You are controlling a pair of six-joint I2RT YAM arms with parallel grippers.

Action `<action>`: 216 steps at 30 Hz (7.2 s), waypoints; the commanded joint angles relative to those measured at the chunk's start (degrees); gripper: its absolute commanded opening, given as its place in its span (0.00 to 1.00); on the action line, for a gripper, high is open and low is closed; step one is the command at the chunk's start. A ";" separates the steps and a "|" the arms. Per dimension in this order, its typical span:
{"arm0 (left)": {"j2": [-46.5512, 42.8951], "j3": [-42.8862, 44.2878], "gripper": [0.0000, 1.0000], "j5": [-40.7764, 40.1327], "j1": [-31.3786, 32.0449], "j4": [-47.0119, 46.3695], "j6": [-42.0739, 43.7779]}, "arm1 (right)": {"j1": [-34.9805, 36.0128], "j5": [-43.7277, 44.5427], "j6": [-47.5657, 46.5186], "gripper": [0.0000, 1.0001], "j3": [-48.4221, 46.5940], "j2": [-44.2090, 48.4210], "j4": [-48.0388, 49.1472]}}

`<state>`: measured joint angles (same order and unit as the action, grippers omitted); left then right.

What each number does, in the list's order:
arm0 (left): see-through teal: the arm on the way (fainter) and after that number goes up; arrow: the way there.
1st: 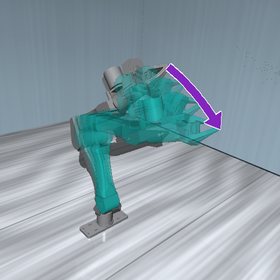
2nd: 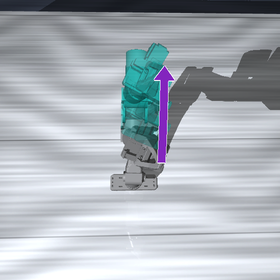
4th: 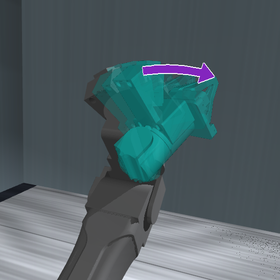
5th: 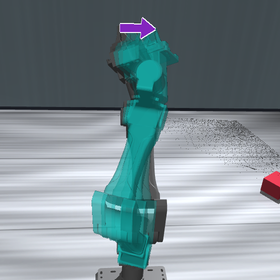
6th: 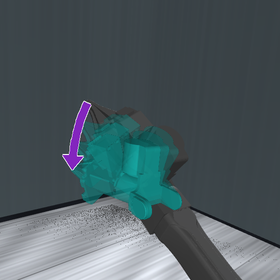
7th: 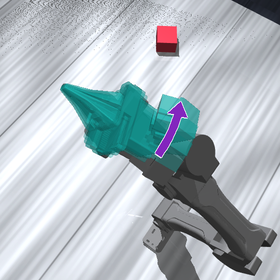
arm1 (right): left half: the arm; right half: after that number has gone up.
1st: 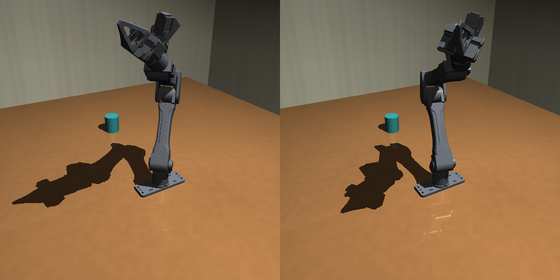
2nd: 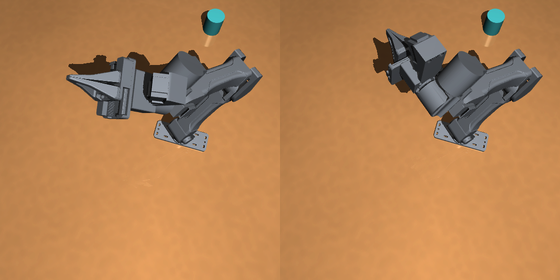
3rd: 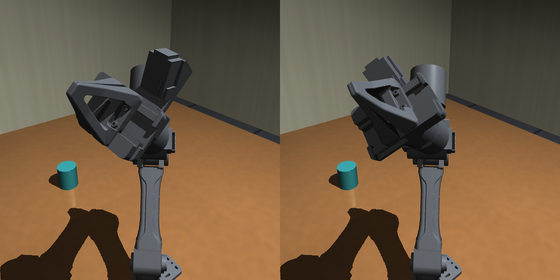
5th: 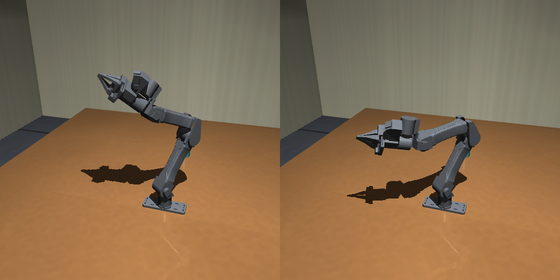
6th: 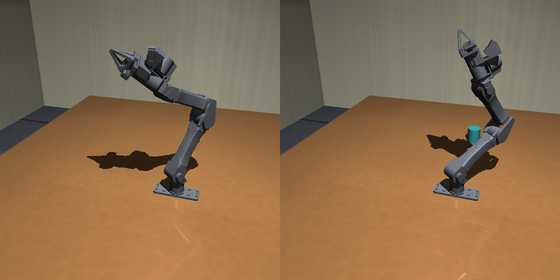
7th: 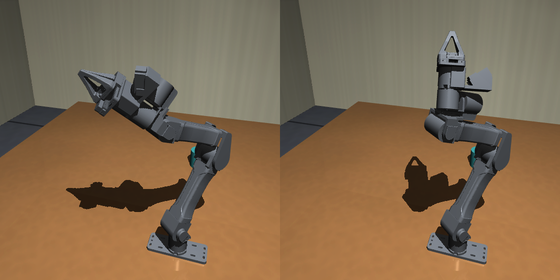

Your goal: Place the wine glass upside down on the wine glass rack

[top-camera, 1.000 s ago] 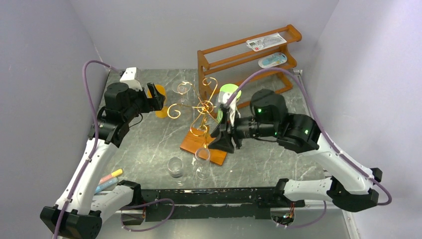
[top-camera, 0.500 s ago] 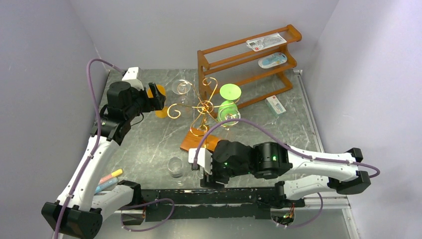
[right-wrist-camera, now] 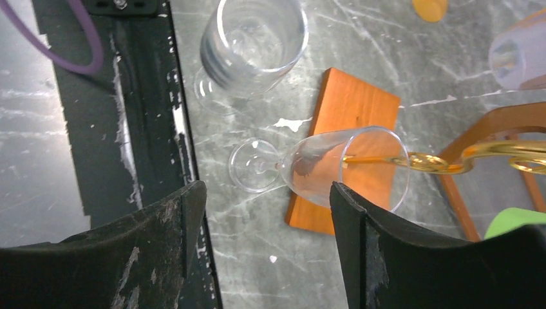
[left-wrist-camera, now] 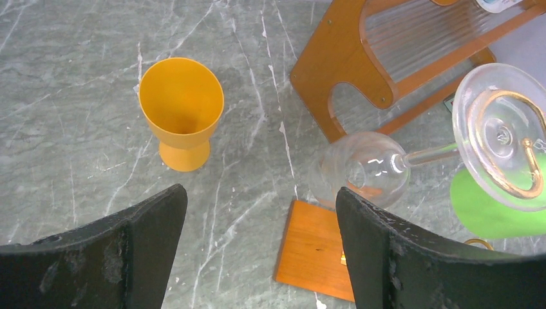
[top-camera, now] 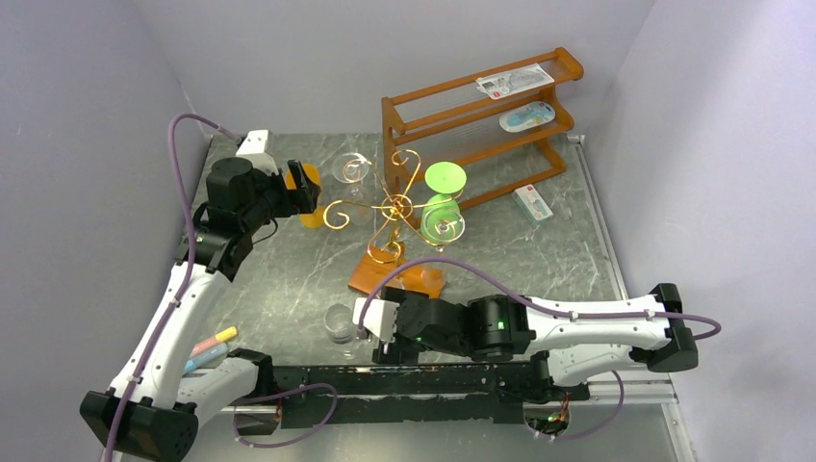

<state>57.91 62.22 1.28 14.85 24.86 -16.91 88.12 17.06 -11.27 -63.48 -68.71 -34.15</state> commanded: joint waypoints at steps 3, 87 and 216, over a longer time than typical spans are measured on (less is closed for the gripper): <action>-1.50 -0.59 0.89 -0.75 0.09 -0.44 1.00 | 0.36 5.20 -1.64 0.75 2.09 0.62 6.75; -16.74 16.08 0.90 -5.53 0.02 4.29 -10.49 | 0.24 -15.58 -9.72 0.00 -12.50 17.20 14.55; -27.16 -9.36 0.05 40.66 0.09 -5.68 19.08 | -5.54 12.56 3.61 0.71 14.85 16.88 87.45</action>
<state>31.99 57.14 33.89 14.90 25.02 1.80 82.56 27.31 -8.80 -50.39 -53.23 54.50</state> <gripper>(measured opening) 0.169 0.719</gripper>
